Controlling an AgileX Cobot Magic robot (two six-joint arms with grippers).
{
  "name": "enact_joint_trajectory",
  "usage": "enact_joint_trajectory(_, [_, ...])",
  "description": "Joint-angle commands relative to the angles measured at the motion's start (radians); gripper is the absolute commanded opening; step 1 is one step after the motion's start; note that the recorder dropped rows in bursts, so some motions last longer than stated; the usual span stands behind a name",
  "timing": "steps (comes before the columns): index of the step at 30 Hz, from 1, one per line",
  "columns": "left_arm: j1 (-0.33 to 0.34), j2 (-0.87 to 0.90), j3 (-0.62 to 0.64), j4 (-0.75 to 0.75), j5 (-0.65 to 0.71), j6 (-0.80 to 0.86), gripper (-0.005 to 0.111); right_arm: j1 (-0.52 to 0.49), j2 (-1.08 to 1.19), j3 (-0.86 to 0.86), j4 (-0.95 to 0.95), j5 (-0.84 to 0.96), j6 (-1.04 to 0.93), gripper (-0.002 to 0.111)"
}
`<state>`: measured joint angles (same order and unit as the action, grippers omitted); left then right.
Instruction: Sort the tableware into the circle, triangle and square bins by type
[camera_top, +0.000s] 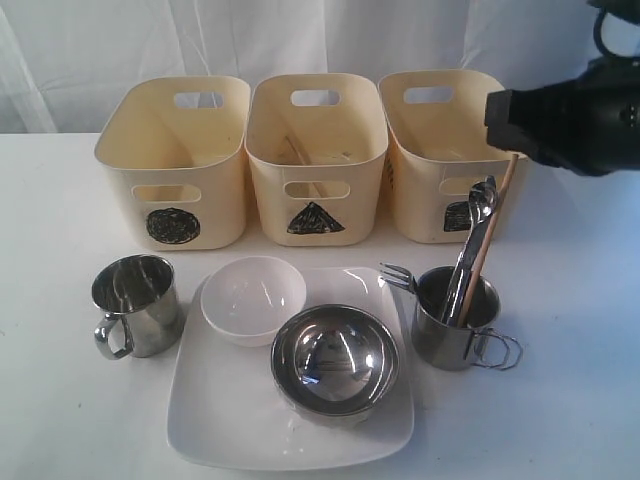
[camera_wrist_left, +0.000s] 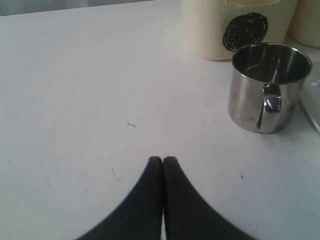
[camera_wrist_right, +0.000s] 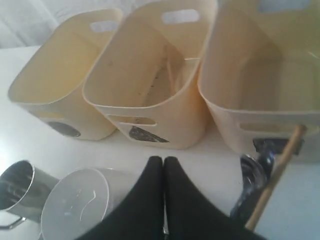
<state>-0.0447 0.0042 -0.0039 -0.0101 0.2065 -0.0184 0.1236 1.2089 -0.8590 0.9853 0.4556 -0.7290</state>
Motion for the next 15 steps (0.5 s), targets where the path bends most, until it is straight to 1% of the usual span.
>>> enact_joint_trajectory(1, [0.002,-0.004,0.004,-0.004,-0.004,-0.004,0.000,-0.005,-0.011,0.086,0.004,-0.144,0.083,0.002])
enact_joint_trajectory(4, [0.002,-0.004,0.004,-0.004,-0.004,-0.004,0.000,-0.005,-0.003,0.093,0.004,-0.180,0.079,0.013])
enact_joint_trajectory(8, [0.002,-0.004,0.004,-0.004,-0.004,-0.004,0.000,-0.005,0.004,0.093,0.004,-0.246,0.079,0.033])
enact_joint_trajectory(10, [0.002,-0.004,0.004,-0.004,-0.004,-0.004,0.000,-0.005,0.016,0.093,0.004,-0.278,0.079,0.036])
enact_joint_trajectory(15, [0.002,-0.004,0.004,-0.004,-0.004,-0.004,0.000,-0.005,0.074,0.093,-0.001,-0.323,0.079,0.036])
